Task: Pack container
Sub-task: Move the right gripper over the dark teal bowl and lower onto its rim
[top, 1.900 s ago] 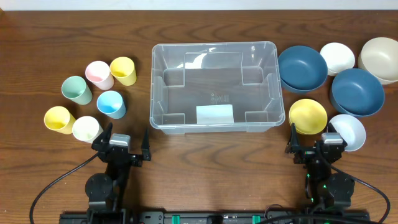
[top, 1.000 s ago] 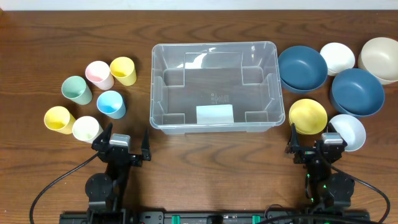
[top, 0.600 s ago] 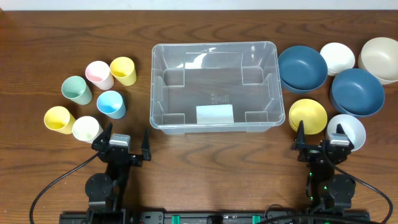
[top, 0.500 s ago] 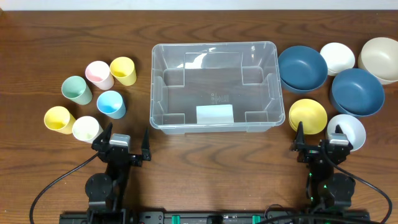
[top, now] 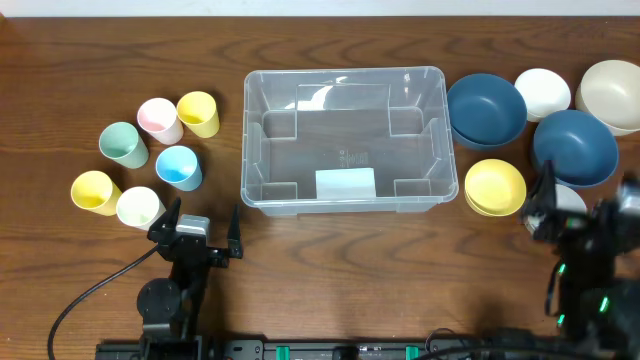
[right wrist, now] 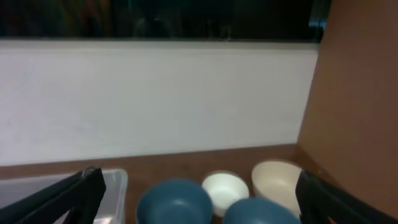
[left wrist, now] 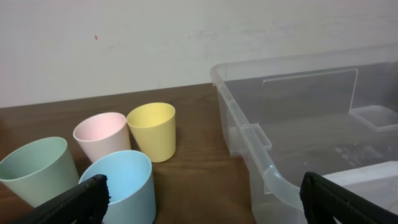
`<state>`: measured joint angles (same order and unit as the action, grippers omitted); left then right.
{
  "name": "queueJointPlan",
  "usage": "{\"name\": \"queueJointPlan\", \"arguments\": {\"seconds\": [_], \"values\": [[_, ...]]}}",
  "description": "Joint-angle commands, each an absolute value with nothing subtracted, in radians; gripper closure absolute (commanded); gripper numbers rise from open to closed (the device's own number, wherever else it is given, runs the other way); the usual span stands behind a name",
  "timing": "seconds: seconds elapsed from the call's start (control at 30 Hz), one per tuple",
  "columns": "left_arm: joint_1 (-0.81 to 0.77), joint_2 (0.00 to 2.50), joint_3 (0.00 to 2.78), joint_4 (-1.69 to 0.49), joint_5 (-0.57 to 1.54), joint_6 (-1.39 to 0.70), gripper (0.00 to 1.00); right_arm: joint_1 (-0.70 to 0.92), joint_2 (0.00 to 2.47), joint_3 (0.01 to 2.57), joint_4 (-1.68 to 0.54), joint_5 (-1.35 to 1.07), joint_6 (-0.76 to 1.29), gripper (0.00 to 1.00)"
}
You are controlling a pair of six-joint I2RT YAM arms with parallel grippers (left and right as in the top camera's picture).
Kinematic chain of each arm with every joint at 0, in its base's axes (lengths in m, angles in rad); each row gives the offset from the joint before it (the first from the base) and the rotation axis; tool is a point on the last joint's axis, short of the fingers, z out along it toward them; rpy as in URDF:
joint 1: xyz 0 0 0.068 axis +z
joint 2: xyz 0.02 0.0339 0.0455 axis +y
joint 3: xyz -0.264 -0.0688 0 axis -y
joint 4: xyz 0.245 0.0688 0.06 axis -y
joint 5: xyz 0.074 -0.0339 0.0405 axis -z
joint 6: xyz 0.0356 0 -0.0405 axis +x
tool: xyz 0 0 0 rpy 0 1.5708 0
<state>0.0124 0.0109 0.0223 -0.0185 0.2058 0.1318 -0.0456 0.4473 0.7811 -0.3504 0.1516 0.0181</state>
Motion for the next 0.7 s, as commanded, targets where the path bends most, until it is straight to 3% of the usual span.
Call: {"name": "queueJointPlan", "arguments": {"seconds": [0.0, 0.3, 0.57, 0.67], "values": [[0.019, 0.005, 0.004, -0.052, 0.218, 0.138, 0.02, -0.077, 0.686, 0.954, -0.466, 0.159, 0.033, 0.01], [0.019, 0.005, 0.004, -0.052, 0.218, 0.138, 0.02, -0.111, 1.224, 1.48, -1.061, 0.048, 0.033, 0.02], [0.019, 0.005, 0.004, -0.052, 0.218, 0.138, 0.02, -0.114, 1.361, 1.485, -1.182, -0.091, 0.073, 0.01], [0.019, 0.005, 0.004, -0.051, 0.218, 0.138, 0.02, -0.137, 1.381, 1.485, -1.167, -0.002, 0.239, 0.01]]}}
